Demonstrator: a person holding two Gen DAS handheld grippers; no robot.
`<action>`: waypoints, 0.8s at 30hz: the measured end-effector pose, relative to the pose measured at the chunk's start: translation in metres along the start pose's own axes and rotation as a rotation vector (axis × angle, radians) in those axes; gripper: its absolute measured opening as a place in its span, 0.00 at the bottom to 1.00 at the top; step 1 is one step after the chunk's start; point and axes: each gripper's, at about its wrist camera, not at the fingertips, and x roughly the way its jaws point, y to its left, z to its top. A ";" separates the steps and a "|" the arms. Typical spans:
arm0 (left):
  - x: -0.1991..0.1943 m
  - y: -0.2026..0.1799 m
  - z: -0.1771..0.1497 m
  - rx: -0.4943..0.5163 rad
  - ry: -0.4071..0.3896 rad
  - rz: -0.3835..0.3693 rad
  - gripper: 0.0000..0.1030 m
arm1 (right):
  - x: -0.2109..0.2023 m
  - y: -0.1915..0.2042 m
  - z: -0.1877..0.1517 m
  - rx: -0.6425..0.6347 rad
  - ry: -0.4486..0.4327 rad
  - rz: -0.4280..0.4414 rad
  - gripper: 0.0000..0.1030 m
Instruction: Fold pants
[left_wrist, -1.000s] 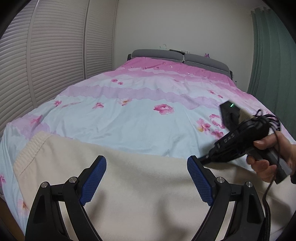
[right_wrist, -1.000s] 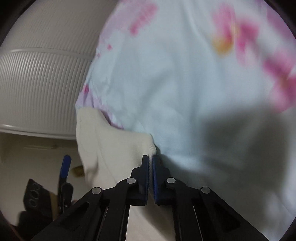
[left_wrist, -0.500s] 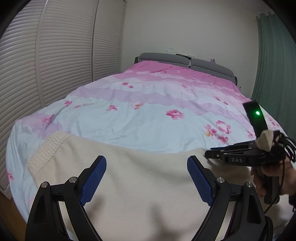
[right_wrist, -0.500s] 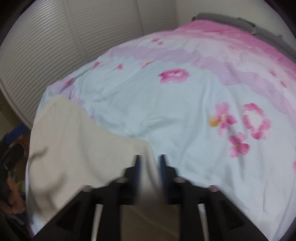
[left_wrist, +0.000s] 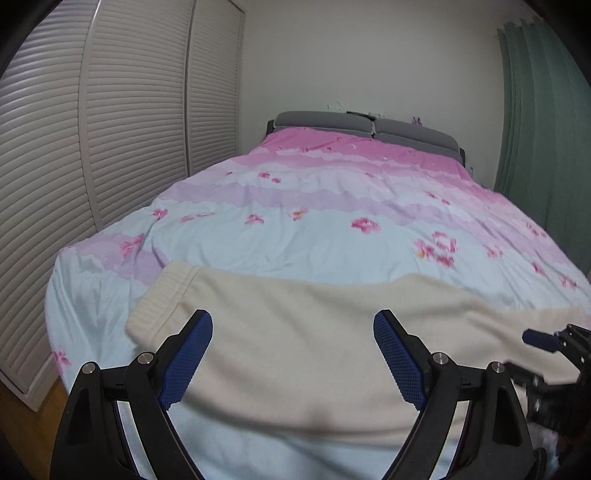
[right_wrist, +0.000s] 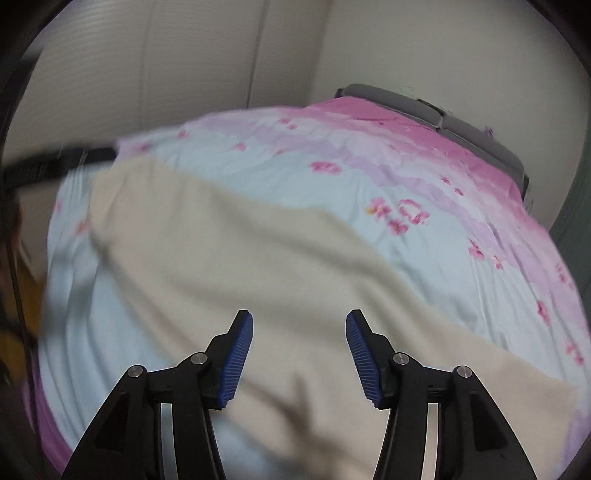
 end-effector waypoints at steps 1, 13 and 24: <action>-0.002 0.003 -0.005 0.007 0.007 -0.003 0.87 | 0.002 0.006 -0.003 -0.012 0.012 0.003 0.52; 0.002 0.023 -0.030 0.012 0.075 -0.024 0.87 | 0.048 0.035 -0.019 -0.174 0.202 -0.006 0.24; -0.009 0.031 -0.030 0.010 0.082 -0.051 0.87 | -0.005 0.044 -0.019 -0.126 0.163 0.103 0.07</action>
